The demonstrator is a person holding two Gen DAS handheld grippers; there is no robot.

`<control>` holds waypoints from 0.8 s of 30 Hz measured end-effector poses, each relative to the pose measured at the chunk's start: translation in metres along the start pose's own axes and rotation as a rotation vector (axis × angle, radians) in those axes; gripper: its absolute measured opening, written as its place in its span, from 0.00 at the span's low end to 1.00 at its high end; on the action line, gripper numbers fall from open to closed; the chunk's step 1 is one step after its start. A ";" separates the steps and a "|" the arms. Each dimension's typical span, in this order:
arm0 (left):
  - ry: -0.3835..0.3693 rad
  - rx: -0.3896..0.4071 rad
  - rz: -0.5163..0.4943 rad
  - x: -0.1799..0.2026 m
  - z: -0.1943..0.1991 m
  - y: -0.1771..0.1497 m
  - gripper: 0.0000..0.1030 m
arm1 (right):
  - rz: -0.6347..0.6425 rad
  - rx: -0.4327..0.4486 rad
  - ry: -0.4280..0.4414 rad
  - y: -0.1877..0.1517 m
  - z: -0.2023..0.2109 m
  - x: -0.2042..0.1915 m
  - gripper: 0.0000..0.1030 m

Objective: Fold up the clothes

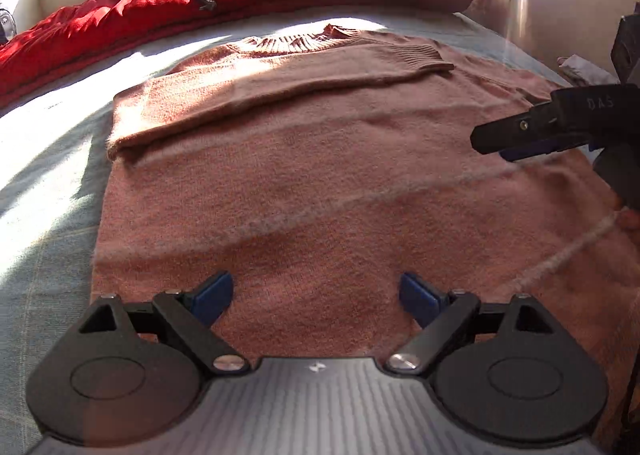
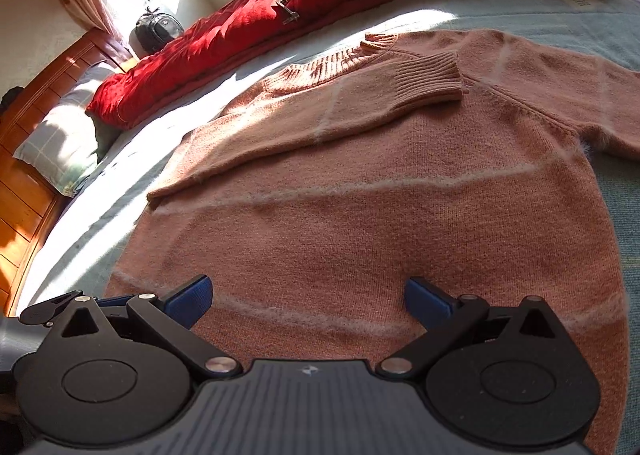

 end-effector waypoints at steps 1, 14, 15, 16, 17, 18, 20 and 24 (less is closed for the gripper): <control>0.005 -0.003 -0.003 0.001 0.007 -0.006 0.88 | 0.016 0.002 -0.002 -0.001 0.000 -0.001 1.00; -0.157 0.039 0.056 0.047 0.017 0.009 0.88 | 0.215 -0.025 -0.096 -0.015 -0.010 -0.017 1.00; -0.176 0.014 0.052 0.052 0.013 0.006 0.88 | 0.231 -0.026 -0.104 -0.017 -0.010 -0.018 1.00; -0.188 -0.009 0.049 0.056 0.011 0.002 0.88 | 0.252 -0.026 -0.111 -0.019 -0.011 -0.020 1.00; -0.188 -0.031 0.050 0.059 0.010 -0.004 0.88 | 0.276 -0.024 -0.117 -0.021 -0.011 -0.022 1.00; -0.189 -0.047 0.047 0.062 0.010 -0.009 0.89 | 0.302 -0.022 -0.123 -0.023 -0.011 -0.023 1.00; -0.201 -0.054 0.033 0.061 0.018 -0.014 0.89 | 0.352 -0.016 -0.134 -0.027 -0.012 -0.026 1.00; -0.158 -0.019 0.116 0.036 0.031 -0.005 0.89 | 0.371 -0.011 -0.141 -0.026 -0.009 -0.029 1.00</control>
Point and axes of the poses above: each gripper's, at about its wrist camera, not at the fingertips, and z roughly against the way its jaws point, x to its right, y to its top, the point moved 5 cm from there along -z, roughly the way its jaws point, and after that the axes turned 8 degrees about x, right-handed, at the moved point
